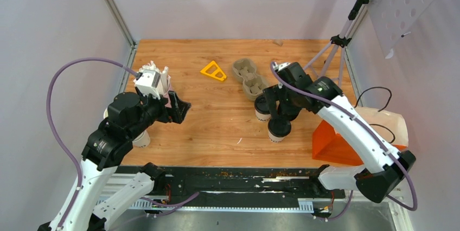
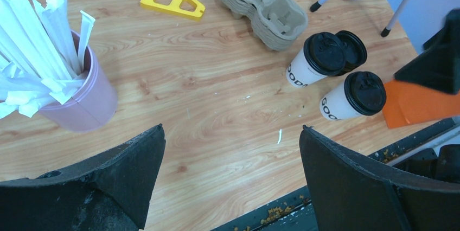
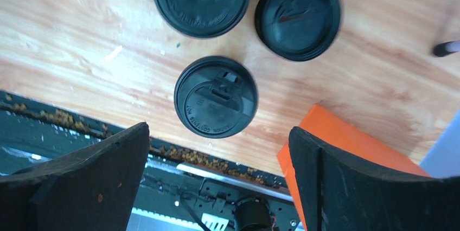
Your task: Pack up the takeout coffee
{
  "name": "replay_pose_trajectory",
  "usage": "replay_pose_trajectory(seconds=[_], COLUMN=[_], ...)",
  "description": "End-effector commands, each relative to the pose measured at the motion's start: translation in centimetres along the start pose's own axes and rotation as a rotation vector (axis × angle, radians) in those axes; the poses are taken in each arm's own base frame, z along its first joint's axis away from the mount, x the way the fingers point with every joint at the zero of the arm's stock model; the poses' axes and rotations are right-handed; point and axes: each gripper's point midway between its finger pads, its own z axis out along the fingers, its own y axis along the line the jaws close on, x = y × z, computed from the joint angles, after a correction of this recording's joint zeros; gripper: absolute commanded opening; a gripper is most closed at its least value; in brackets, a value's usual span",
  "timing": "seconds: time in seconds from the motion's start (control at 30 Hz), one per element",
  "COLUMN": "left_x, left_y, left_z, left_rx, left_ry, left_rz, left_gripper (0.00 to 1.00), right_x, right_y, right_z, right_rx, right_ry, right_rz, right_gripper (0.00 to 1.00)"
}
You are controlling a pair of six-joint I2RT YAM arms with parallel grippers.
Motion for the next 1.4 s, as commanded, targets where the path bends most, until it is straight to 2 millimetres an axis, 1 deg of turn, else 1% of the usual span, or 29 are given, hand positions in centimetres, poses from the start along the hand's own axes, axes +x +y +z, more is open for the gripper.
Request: replay_pose_trajectory(seconds=[0.0, 0.07, 0.13, 0.2, 0.27, 0.37, 0.5, 0.57, 0.63, 0.87, 0.97, 1.03, 1.13, 1.23, 1.37], left_x=[-1.1, -1.0, -0.7, -0.7, -0.6, -0.5, -0.2, -0.2, 0.0, 0.2, 0.0, -0.1, -0.1, -0.2, -0.3], left_y=[-0.5, -0.6, -0.9, -0.9, -0.9, -1.1, -1.5, -1.7, -1.7, -1.9, -2.0, -2.0, -1.9, -1.9, -2.0], left_z=[0.0, 0.1, 0.3, 0.3, 0.4, 0.6, 0.8, 0.9, 1.0, 1.0, 0.9, 0.7, 0.6, 0.5, 0.5], left_rx=[0.02, 0.03, 0.047, 0.05, 0.053, 0.066, 0.089, 0.098, 0.104, 0.114, 0.117, 0.118, 0.111, 0.112, 0.114], left_ry=[-0.029, -0.024, -0.014, -0.009, -0.004, 0.001, 0.012, 0.015, 0.017, 0.021, 0.016, 0.015, 0.016, 0.012, 0.01], left_rz=[0.019, 0.02, 0.026, 0.034, 0.043, 0.047, 0.049, 0.05, 0.048, 0.042, 0.042, 0.044, 0.048, 0.049, 0.046], left_gripper=[1.0, 1.0, 1.0, 1.0, 1.0, 1.0, 1.0, 1.0, 1.0, 1.0, 1.0, 1.0, 1.0, 1.0, 1.0], right_x=[-2.5, -2.8, -2.5, -1.9, -1.1, 0.3, 1.8, 2.4, 2.8, 3.6, 3.9, 4.1, 4.2, 4.0, 3.6], right_y=[-4.0, -5.7, -7.2, -8.5, -9.7, -11.5, -13.2, -13.7, -13.5, -13.1, -12.9, -12.9, -12.9, -13.1, -13.3], right_z=[-6.3, -8.2, -9.6, -10.6, -11.1, -11.1, -10.7, -10.4, -9.7, -8.2, -7.3, -6.8, -6.6, -6.9, -7.7], right_rx=[0.165, 0.244, 0.314, 0.37, 0.424, 0.484, 0.513, 0.516, 0.472, 0.382, 0.352, 0.34, 0.327, 0.333, 0.342], right_ry=[-0.18, -0.218, -0.224, -0.214, -0.191, -0.148, -0.087, -0.07, -0.057, -0.039, -0.024, -0.019, -0.017, -0.036, -0.058], right_rz=[0.064, 0.09, 0.117, 0.133, 0.153, 0.192, 0.239, 0.256, 0.274, 0.343, 0.367, 0.381, 0.385, 0.378, 0.365], right_gripper=[1.0, 1.0, 1.0, 1.0, 1.0, 1.0, 0.99, 0.98, 0.94, 0.74, 0.67, 0.61, 0.54, 0.34, 0.12])
